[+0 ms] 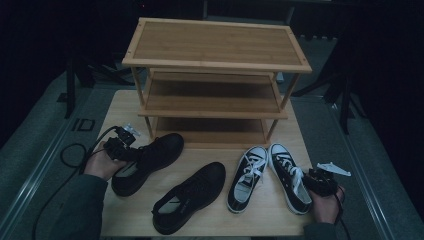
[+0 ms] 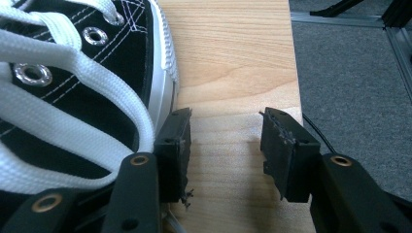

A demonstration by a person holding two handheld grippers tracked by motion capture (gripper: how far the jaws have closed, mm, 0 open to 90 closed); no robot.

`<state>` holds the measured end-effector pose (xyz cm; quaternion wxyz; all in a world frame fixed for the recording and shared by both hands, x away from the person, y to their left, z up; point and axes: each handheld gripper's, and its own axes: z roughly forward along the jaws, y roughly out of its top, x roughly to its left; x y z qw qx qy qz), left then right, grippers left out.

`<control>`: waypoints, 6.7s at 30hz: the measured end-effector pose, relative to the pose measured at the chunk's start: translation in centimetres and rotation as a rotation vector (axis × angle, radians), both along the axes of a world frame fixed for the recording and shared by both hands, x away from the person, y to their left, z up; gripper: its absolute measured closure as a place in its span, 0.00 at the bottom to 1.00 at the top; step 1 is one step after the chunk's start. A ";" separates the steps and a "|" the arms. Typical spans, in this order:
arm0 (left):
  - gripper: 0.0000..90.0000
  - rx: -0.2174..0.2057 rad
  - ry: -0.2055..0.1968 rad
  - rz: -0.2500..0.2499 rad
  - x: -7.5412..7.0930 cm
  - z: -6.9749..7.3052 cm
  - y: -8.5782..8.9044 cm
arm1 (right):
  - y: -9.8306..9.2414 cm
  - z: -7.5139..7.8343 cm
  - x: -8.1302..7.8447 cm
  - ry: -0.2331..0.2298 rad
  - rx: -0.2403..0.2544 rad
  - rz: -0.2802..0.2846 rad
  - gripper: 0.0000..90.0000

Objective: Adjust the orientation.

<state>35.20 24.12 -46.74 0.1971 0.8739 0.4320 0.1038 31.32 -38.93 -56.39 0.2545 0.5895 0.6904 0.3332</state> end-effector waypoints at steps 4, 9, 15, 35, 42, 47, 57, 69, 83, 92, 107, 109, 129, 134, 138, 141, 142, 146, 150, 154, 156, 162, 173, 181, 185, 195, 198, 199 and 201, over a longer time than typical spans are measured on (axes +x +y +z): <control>0.71 0.024 0.007 0.019 -0.2 -0.1 0.0 | 0.0 0.0 0.0 0.000 0.001 0.000 0.60; 0.65 0.017 0.018 0.039 -0.6 -0.1 0.2 | 0.0 0.0 0.0 0.000 0.000 0.000 0.60; 0.58 0.008 -0.001 0.039 -1.3 0.4 0.4 | 0.0 0.0 0.0 0.000 0.001 0.000 0.60; 0.55 0.002 -0.047 0.009 -3.1 2.5 0.1 | 0.0 0.0 0.0 0.000 0.001 0.000 0.60; 0.56 -0.006 -0.040 0.002 -3.2 2.7 0.2 | 0.0 0.0 0.0 0.000 0.001 0.000 0.60; 0.56 -0.005 -0.039 0.000 -3.2 2.7 0.1 | 0.0 0.0 0.0 0.000 0.001 0.000 0.60; 0.56 -0.006 -0.052 0.000 -3.4 3.0 0.1 | 0.0 0.0 0.0 0.000 0.001 0.000 0.60; 0.56 -0.017 -0.059 -0.035 -3.7 4.4 -0.4 | 0.0 0.0 0.0 0.000 0.000 -0.001 0.60; 0.56 -0.009 -0.053 -0.075 -3.9 4.9 -1.1 | 0.0 0.0 0.0 0.000 0.001 -0.002 0.59; 0.56 -0.004 -0.047 -0.084 -3.9 5.0 -1.7 | 0.0 0.0 0.0 0.000 0.001 -0.001 0.59; 0.56 0.006 -0.055 -0.128 -4.5 5.3 -2.9 | -0.1 0.0 0.1 0.000 0.002 0.002 0.59; 0.57 0.007 -0.063 -0.136 -4.6 5.4 -3.2 | -0.1 0.0 0.1 0.000 0.002 0.002 0.59; 0.58 0.003 -0.052 -0.204 -5.6 5.2 -6.1 | -0.1 0.0 0.1 0.000 0.003 0.003 0.59; 0.58 0.003 -0.048 -0.224 -5.7 5.0 -7.0 | -0.1 0.0 0.1 0.001 0.005 0.003 0.59; 0.58 -0.005 -0.044 -0.236 -5.8 5.0 -7.4 | -0.1 0.0 0.1 0.002 0.008 0.003 0.58; 0.58 -0.003 -0.037 -0.248 -5.9 4.9 -7.8 | -0.1 0.0 0.1 0.002 0.009 0.003 0.58; 0.58 0.000 -0.034 -0.250 -5.9 4.8 -7.9 | -0.1 0.0 0.1 0.002 0.009 0.003 0.58; 0.57 0.004 -0.019 -0.261 -5.9 4.5 -8.4 | -0.1 0.0 0.1 0.002 0.010 0.003 0.58; 0.57 0.001 -0.005 -0.279 -5.9 4.4 -8.7 | -0.1 0.0 0.1 0.002 0.010 0.003 0.58; 0.57 -0.003 0.001 -0.283 -6.0 4.3 -8.8 | -0.1 0.0 0.1 0.003 0.010 0.003 0.58; 0.57 -0.003 0.006 -0.287 -6.0 4.3 -8.9 | -0.1 0.0 0.1 0.002 0.011 0.003 0.58; 0.57 -0.005 0.019 -0.319 -6.3 4.1 -9.3 | -0.1 0.0 0.1 0.002 0.011 0.003 0.58; 0.58 -0.016 0.045 -0.343 -6.8 3.7 -9.7 | -0.2 0.0 0.1 0.002 0.013 0.004 0.58; 0.58 -0.048 0.058 -0.368 -7.2 3.4 -10.0 | -0.2 0.0 0.1 0.002 0.013 0.004 0.58; 0.58 -0.051 0.062 -0.375 -7.3 3.2 -10.1 | -0.2 0.0 0.1 0.002 0.013 0.004 0.58; 0.60 -0.036 0.069 -0.388 -7.6 3.1 -10.3 | -0.2 0.0 0.1 0.002 0.013 0.004 0.58; 0.60 -0.037 0.065 -0.386 -7.6 3.2 -10.3 | -0.2 0.0 0.1 0.002 0.013 0.004 0.58; 0.60 -0.040 0.065 -0.386 -7.6 3.2 -10.3 | -0.2 0.0 0.1 0.002 0.013 0.004 0.58; 0.60 -0.037 0.063 -0.391 -7.7 3.3 -10.3 | -0.2 0.0 0.1 0.002 0.013 0.004 0.58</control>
